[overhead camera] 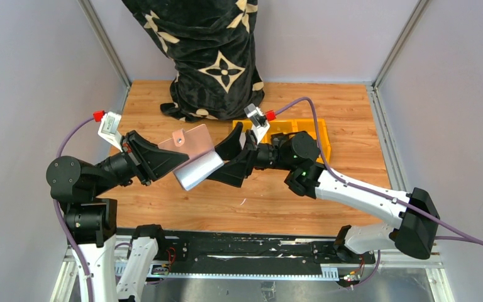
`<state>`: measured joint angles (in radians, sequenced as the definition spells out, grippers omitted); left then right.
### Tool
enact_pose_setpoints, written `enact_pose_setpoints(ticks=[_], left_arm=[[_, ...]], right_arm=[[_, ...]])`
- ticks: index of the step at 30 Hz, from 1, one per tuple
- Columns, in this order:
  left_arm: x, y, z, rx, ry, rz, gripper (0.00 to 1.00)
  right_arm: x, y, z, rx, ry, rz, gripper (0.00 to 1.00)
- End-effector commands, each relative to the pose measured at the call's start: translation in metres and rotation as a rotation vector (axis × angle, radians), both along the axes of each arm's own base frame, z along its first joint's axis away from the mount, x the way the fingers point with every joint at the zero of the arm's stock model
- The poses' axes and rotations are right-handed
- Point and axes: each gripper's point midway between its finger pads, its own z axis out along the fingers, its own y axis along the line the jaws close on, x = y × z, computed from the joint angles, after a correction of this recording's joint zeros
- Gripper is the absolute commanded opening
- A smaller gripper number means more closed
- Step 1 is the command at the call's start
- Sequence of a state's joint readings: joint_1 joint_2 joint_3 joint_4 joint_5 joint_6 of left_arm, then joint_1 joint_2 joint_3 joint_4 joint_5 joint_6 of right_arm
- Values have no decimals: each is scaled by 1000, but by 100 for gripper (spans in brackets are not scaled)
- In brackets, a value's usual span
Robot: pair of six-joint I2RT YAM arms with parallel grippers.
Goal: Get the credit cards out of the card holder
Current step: Open the card holder.
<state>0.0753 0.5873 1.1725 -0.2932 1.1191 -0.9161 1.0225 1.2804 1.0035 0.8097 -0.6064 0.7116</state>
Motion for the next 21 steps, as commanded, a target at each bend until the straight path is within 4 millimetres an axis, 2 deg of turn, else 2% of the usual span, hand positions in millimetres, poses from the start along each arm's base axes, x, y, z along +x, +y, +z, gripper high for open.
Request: enact_pose_setpoints(ticks=[1,6,10,12,15,21], left_arm=[[-13,-2,11,10,-51,-13,0],[-13,-2,18,9,-65,-17,0],[-13,-2,21,4,-74,-16,0],[-12,-2,21,1,-67,-15,0],[-12,-2,21,-4,-61,-13,0],[-16,-2,26,-10,-59,-19,0]], right_arm=[[-25,-9,5,19,-109,81,80],[-44,-23,-22,-26,-165,149,81],[-51,-30,-19,3,-198,162,83],[-46,-29,-11,20,-195,130,82],[-36,-25,-2,33,-188,81,75],[-16,-15,-10,-46,-224,-28,64]])
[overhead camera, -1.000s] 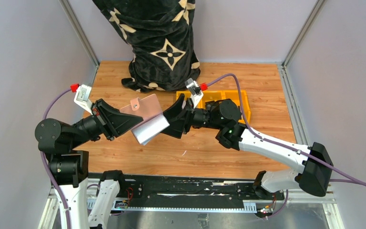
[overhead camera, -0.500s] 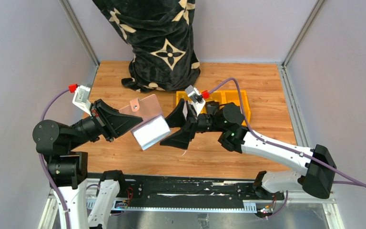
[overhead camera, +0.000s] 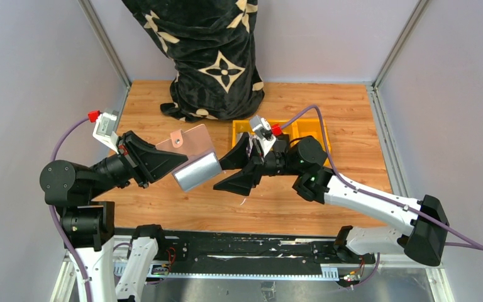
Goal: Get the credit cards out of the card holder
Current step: Open the card holder.
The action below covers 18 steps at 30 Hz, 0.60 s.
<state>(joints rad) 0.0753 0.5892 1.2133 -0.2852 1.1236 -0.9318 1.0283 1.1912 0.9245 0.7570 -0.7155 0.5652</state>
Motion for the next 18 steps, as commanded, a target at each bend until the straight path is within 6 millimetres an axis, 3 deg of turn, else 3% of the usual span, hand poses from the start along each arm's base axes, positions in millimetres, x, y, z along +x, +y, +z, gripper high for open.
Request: enact_pose_setpoints(ticks=[1,7,18], left_arm=[[-7,-1,14,-9,-23,-14,0],[-8,-2,18,-16,-20,-18,0],[-13,-2,23,-21,-23,-25,0]], right_arm=[[12,4,9,-8,-78,-101,63],[19,6,17,4,-114,-140,49],[25,15,16,-1,-147,-163,42]])
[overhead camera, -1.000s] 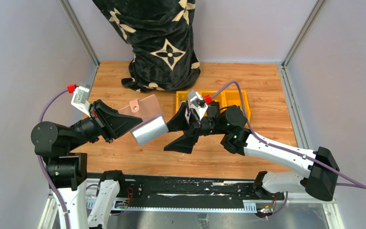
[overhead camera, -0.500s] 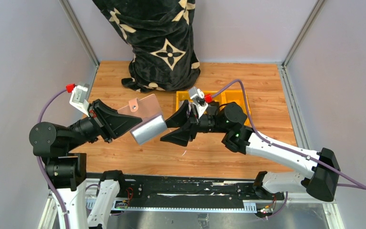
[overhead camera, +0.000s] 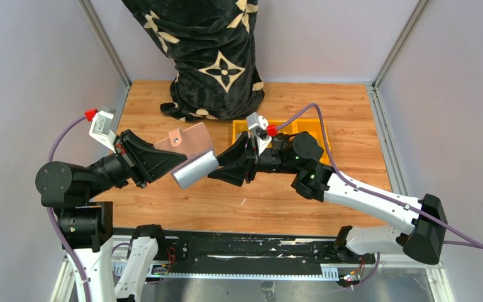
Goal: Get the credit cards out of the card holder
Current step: Open the card holder.
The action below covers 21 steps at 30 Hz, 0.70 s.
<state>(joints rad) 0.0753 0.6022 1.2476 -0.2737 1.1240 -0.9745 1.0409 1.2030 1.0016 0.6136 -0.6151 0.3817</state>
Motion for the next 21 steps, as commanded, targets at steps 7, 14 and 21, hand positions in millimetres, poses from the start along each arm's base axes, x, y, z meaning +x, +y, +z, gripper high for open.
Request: enact_pose_setpoints(ticks=[7,14,21], left_arm=[[-10,-2,14,-8,-24,-23,0],[-8,-2,11,-14,5,-27,0],[-8,-2,8,-10,12,-32,0]], right_arm=[[0,6,16,35,-121,-45,42],[-5,10,44,111,-205,-67,37],[-5,5,76,203,-190,-76,33]])
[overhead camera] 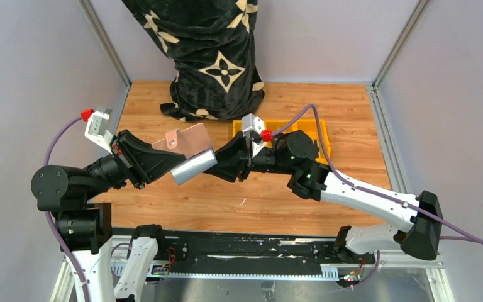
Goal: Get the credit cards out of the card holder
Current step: Open the card holder.
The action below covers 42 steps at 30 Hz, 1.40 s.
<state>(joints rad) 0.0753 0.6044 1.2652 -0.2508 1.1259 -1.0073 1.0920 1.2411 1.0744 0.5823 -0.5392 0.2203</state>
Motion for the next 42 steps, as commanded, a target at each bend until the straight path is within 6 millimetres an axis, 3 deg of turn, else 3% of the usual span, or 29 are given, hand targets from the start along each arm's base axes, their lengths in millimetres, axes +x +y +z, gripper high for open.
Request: enact_pose_setpoints(ticks=[1,4,8,22,27,39,40,41,42], left_arm=[[-3,-1,-1,1,26,-25,0],[-3,-1,-3,3,27,-26,0],[-5,-2,-6,14,26,-30,0],[-2,-2,-15,17,57,-39,0],[-3,-2,-16,18,59,-44,0],[-5,-2,-19,30,43,-39,1],[-5,-1,-19,38,31,-30,6],[-4,-1,-20,54,10,-23,22],[-4,0,-18,102,-38,-13,58]], right_arm=[[-9,-10,64,184,-57,2,33],[-11,-10,71,205,-39,19,35],[-17,-15,78,244,-18,47,52],[-33,-21,94,313,31,154,58],[-36,-18,91,307,50,182,46],[-41,-18,94,316,97,234,3],[-41,-19,94,316,101,233,0],[-41,-21,95,314,110,231,0],[-38,-24,91,298,126,205,0]])
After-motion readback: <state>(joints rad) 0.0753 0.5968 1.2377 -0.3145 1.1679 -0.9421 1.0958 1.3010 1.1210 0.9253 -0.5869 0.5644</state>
